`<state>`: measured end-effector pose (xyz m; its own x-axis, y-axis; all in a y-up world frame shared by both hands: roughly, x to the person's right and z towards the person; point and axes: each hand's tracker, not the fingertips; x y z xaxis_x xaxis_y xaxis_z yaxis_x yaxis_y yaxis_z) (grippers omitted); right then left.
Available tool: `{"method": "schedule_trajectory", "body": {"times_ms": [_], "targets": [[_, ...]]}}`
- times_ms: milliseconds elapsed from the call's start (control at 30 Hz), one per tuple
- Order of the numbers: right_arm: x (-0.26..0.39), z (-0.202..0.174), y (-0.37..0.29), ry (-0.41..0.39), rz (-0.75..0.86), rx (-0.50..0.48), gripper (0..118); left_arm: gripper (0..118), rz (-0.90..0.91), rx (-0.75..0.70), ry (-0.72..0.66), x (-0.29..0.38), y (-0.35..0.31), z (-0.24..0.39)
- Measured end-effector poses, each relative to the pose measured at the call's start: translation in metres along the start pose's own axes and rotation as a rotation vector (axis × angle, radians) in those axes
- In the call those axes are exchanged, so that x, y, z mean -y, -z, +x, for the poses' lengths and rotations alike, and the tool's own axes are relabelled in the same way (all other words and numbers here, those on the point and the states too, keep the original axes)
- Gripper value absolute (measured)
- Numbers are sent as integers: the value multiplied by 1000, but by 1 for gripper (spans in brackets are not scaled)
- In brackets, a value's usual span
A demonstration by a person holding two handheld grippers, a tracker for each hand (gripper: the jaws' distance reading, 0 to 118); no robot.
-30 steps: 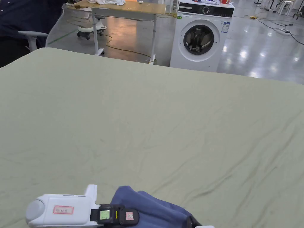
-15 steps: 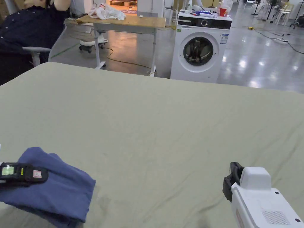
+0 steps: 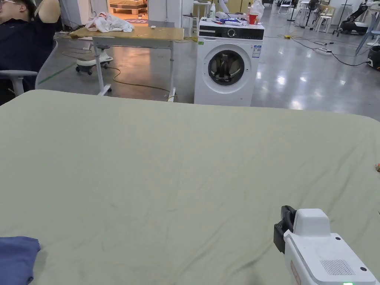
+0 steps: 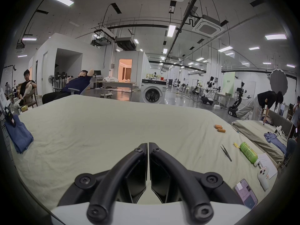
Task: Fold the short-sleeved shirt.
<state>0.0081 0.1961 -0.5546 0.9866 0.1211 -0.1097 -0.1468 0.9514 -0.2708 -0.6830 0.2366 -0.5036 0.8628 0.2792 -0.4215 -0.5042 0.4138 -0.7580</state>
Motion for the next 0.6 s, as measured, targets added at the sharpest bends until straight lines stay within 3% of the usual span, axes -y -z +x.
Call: {"method": "schedule_trajectory", "body": {"times_ms": [67,167,267,600], "targets": [[1,0,1,-1,-6,0,1,73,53,-109,12,3,-5,6],[1,0,2,-4,-8,-1,1,73,138,-131,4,9,-18,13],[0,0,3,-4,-5,-4,1,73,185,-162,82,21,-26,31],[1,1,1,26,9,-7,1,73,338,149,225,91,-3,128]]}}
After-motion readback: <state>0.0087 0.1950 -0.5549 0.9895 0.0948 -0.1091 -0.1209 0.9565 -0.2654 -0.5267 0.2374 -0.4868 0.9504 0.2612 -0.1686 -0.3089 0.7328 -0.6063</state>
